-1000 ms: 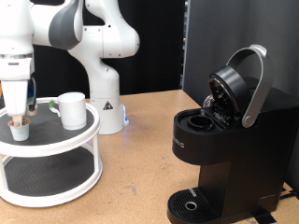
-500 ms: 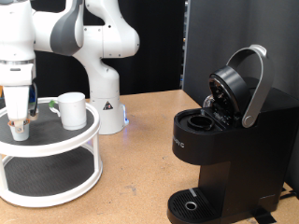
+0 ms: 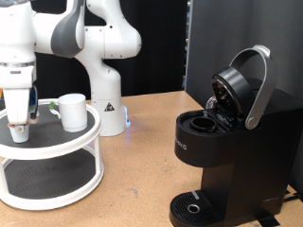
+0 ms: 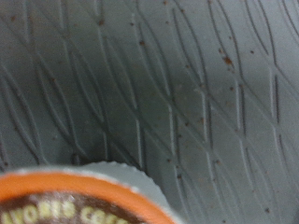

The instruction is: Make a cup of coffee with the keurig machine

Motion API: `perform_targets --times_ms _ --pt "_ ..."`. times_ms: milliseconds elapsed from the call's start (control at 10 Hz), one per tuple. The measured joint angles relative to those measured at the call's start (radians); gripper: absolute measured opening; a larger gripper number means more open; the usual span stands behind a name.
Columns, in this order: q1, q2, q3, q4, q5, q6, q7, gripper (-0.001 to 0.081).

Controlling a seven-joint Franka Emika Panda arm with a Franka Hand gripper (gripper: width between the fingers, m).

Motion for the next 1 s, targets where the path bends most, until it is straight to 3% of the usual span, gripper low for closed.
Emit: perform_targets --times_ms 300,700,1000 --pt "0.0 -0.005 0.001 0.008 0.011 -0.027 0.0 0.0438" --pt "0.007 -0.103 0.017 0.102 0.071 -0.27 -0.021 0.0438" --pt "0.007 -0.17 0.032 0.148 0.059 -0.333 -0.062 0.0438"
